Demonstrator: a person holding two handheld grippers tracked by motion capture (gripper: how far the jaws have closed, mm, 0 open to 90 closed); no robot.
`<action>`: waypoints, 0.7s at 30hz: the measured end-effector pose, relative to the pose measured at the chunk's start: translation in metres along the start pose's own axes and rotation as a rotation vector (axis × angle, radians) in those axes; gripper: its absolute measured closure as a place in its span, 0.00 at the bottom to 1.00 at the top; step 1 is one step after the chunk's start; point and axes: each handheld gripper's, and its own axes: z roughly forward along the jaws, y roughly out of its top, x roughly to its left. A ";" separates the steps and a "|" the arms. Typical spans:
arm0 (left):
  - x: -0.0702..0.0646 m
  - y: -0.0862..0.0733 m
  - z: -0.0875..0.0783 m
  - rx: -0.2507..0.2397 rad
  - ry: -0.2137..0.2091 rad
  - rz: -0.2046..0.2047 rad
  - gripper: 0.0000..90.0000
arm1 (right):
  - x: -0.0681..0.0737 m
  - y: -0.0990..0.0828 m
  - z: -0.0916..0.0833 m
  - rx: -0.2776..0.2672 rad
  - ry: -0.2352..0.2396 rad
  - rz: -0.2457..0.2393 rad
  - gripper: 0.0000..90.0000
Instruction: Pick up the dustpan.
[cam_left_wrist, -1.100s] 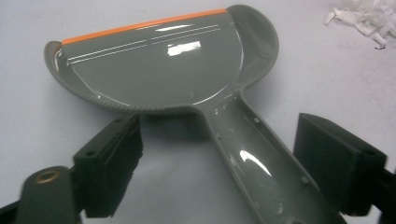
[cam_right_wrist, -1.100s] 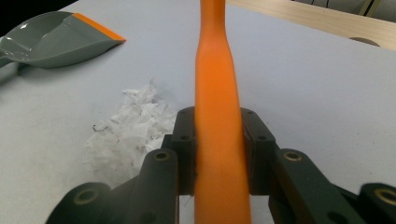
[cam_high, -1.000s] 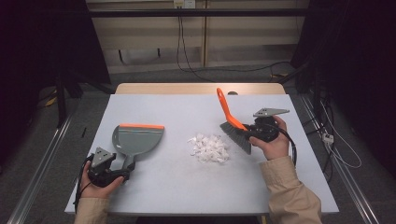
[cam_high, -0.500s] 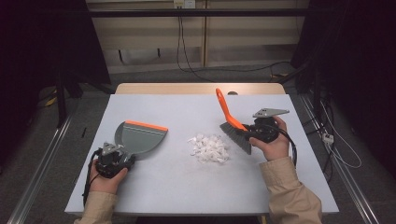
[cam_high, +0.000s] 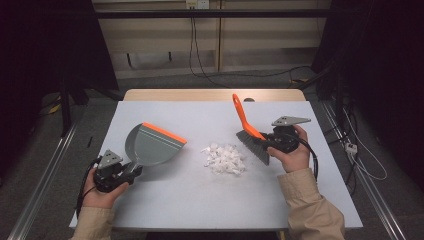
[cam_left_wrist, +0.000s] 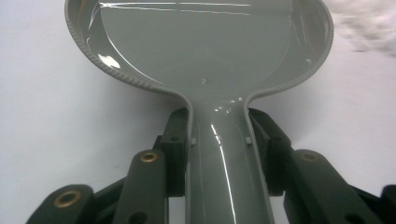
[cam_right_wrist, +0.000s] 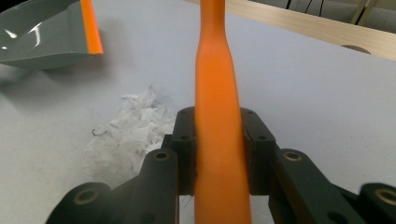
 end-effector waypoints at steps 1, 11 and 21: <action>-0.002 0.000 -0.001 -0.005 -0.027 0.038 0.70 | 0.001 0.000 0.001 0.003 0.000 -0.002 0.80; -0.028 0.004 -0.002 0.032 -0.201 0.160 0.70 | 0.003 -0.001 0.009 0.011 -0.021 -0.008 0.80; -0.032 0.000 0.005 0.088 -0.256 0.218 0.70 | 0.001 -0.003 0.013 -0.002 -0.034 0.016 0.80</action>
